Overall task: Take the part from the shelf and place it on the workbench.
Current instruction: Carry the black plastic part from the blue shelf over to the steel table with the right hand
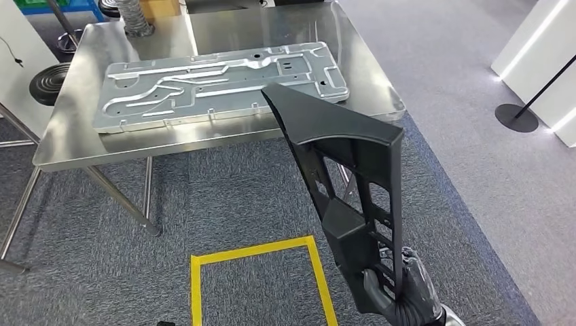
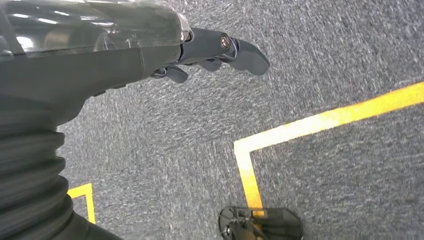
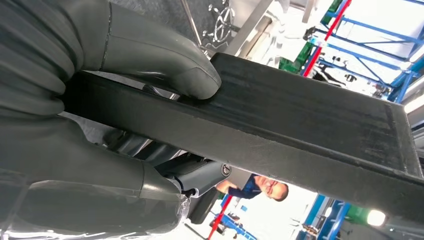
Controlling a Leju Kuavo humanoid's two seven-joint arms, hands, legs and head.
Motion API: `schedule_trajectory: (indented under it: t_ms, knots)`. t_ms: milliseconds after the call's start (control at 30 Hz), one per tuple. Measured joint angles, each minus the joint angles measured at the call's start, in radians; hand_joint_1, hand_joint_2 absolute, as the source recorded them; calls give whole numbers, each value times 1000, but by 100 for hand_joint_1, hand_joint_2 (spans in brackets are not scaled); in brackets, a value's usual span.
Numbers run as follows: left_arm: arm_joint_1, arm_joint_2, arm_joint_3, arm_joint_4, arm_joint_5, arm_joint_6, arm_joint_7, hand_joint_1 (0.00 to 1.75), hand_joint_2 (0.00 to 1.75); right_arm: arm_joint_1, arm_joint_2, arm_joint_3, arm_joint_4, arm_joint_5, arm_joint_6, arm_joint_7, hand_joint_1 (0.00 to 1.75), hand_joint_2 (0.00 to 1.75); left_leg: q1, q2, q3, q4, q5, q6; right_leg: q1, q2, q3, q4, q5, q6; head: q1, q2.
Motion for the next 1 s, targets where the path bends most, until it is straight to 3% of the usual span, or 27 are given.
schedule_trajectory:
  t_ms: [67,167,200,233,267,333,400,500,567,600,667,700,733,767,867,933,1000]
  knots:
    - [-1,0,0,0,0,0,0,0,175,3,4,-1,-5,0,-1,0,175,175,0,1,-12,38,-28,-9,-5,-1,9,-10,0,-12,0,0]
    - [0,0,0,0,-1,0,0,0,175,7,12,-3,-9,1,-2,1,175,175,3,1,-104,227,-115,-18,-5,-3,18,-12,-6,-22,0,0]
    - [1,0,0,0,-1,0,0,0,175,9,15,-4,-9,2,-2,2,175,175,3,1,-133,276,-127,-19,-5,-3,19,-12,-8,-23,0,0]
    - [1,0,0,0,-2,-1,0,0,175,12,16,-4,-9,3,-2,2,175,175,4,1,-145,287,-116,-20,-5,-2,22,-11,-11,-23,0,0]
    - [1,0,0,0,-2,-1,0,0,175,14,18,-5,-9,5,-2,2,175,175,4,1,-139,262,-88,-19,-4,-1,26,-10,-15,-22,0,0]
    - [0,0,0,0,-3,-1,0,0,175,17,21,-6,-9,7,-1,3,175,175,5,1,-85,131,-7,-14,-4,1,38,-7,-24,-16,0,0]
    - [-2,1,-1,0,-3,-1,0,0,175,19,24,-9,-10,8,0,3,175,175,3,0,-43,31,32,-7,-1,3,42,-3,-32,-8,0,0]
    - [-3,1,-1,0,-1,-1,0,0,175,20,27,-12,-12,9,3,3,175,175,1,-1,-39,11,31,8,0,4,39,-3,-35,8,0,0]
    - [-4,1,-1,0,-1,0,0,0,175,19,28,-13,-14,10,5,2,175,175,4,-1,-33,2,33,19,-2,2,28,26,-55,20,0,0]
    - [-5,1,-1,0,0,0,0,0,175,19,28,-13,-14,10,6,2,175,175,6,0,-30,-1,34,24,-3,1,7,69,-78,25,0,0]
    - [-5,1,-1,0,2,0,0,0,175,18,30,-14,-14,10,9,2,175,175,5,1,-27,-2,31,30,-7,1,-67,206,-134,33,0,0]
    - [-4,1,-1,0,4,0,0,0,175,19,31,-14,-14,10,11,2,175,175,5,1,-26,-2,29,31,-8,1,-101,263,-148,36,0,0]
    - [-4,2,-1,0,5,0,-1,0,175,19,32,-14,-14,10,13,3,175,175,4,0,-24,-2,27,32,-9,1,-120,289,-144,37,0,0]
    - [-3,2,0,0,6,0,-1,0,175,18,32,-14,-14,10,14,3,175,175,4,-1,-20,-2,25,31,-9,0,-119,272,-119,36,0,0]
    - [-2,2,0,0,7,1,-3,0,175,16,32,-14,-14,10,14,3,175,175,2,-4,-6,-1,13,25,-5,0,-41,82,-9,22,0,0]
    - [-1,2,0,0,9,1,-5,0,175,14,33,-14,-14,10,14,3,175,175,-1,-4,-5,1,6,16,1,0,-12,12,9,11,0,0]
    - [-1,2,0,0,11,2,-7,0,175,12,33,-14,-14,10,15,3,175,175,-2,-3,-3,-1,2,5,2,2,-10,4,4,2,0,0]
